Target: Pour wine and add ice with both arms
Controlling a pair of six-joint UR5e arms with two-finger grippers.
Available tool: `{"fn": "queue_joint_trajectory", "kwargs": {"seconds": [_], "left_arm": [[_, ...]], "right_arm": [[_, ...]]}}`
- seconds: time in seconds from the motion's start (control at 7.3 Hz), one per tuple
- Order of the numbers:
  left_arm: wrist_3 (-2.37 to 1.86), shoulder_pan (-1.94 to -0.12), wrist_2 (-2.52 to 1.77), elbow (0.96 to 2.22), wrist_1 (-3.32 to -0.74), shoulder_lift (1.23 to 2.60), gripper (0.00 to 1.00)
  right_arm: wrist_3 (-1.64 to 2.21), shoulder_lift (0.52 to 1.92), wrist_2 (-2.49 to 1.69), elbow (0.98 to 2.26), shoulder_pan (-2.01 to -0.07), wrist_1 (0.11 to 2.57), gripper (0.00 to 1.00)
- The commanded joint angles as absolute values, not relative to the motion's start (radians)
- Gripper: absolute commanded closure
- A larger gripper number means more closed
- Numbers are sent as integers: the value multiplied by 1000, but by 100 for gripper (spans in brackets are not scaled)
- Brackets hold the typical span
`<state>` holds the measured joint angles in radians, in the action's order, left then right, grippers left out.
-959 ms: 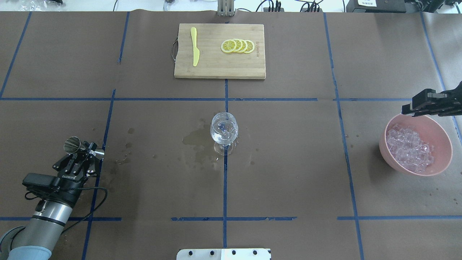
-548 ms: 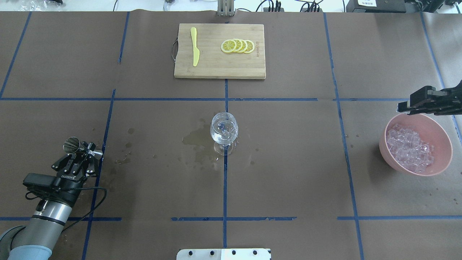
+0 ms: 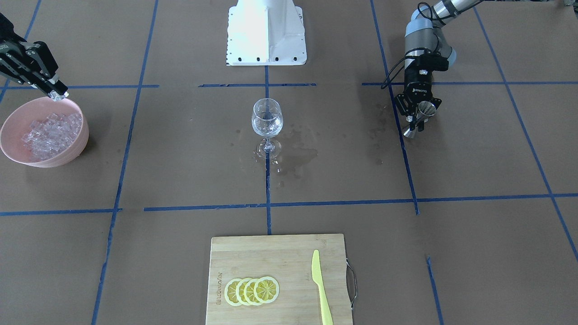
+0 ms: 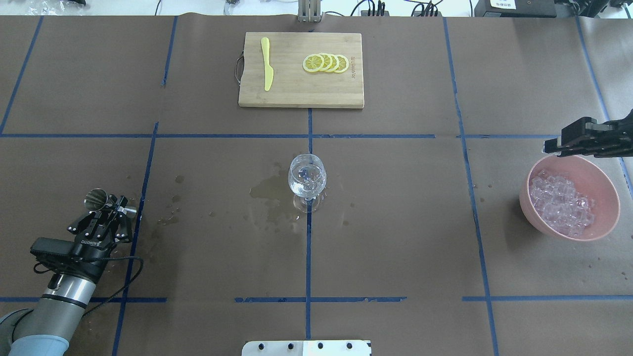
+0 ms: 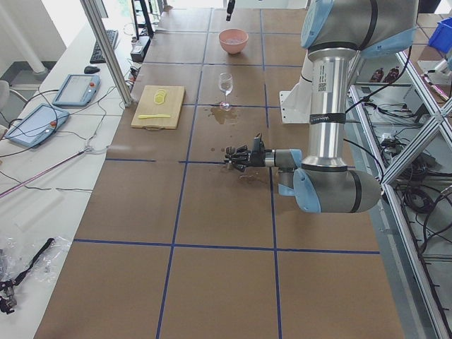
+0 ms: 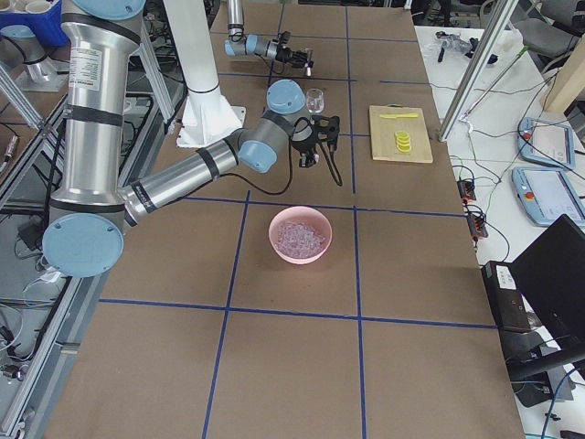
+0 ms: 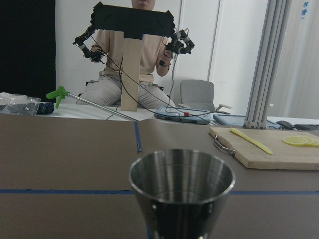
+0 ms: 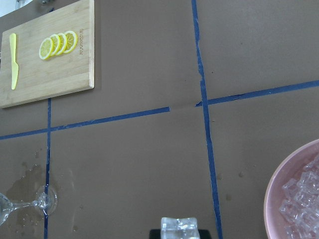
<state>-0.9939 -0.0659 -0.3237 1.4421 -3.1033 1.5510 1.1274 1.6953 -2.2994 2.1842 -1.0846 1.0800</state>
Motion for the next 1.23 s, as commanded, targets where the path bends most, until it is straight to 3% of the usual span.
{"fn": "queue_joint_trajectory", "kwargs": {"seconds": [0.0, 0.14, 0.82, 0.96, 1.1], "left_arm": [[-992, -66, -324, 1440, -3103, 1551, 100], [-988, -66, -324, 1440, -3103, 1548, 78], [-953, -67, -324, 1445, -3103, 1546, 48], [-943, -69, -325, 1448, -3103, 1545, 38], [-902, -74, -328, 1451, -3103, 1543, 6]], "right_arm": [[1127, 1697, -2299, 2183, -1085, 1080, 100], [1127, 1697, -2299, 2184, -1085, 1080, 100], [1127, 1697, -2299, 2183, -1085, 1080, 100], [1127, 1697, -2299, 2183, -1085, 1080, 100], [1127, 1697, -2299, 2183, -1085, 1080, 100]]}}
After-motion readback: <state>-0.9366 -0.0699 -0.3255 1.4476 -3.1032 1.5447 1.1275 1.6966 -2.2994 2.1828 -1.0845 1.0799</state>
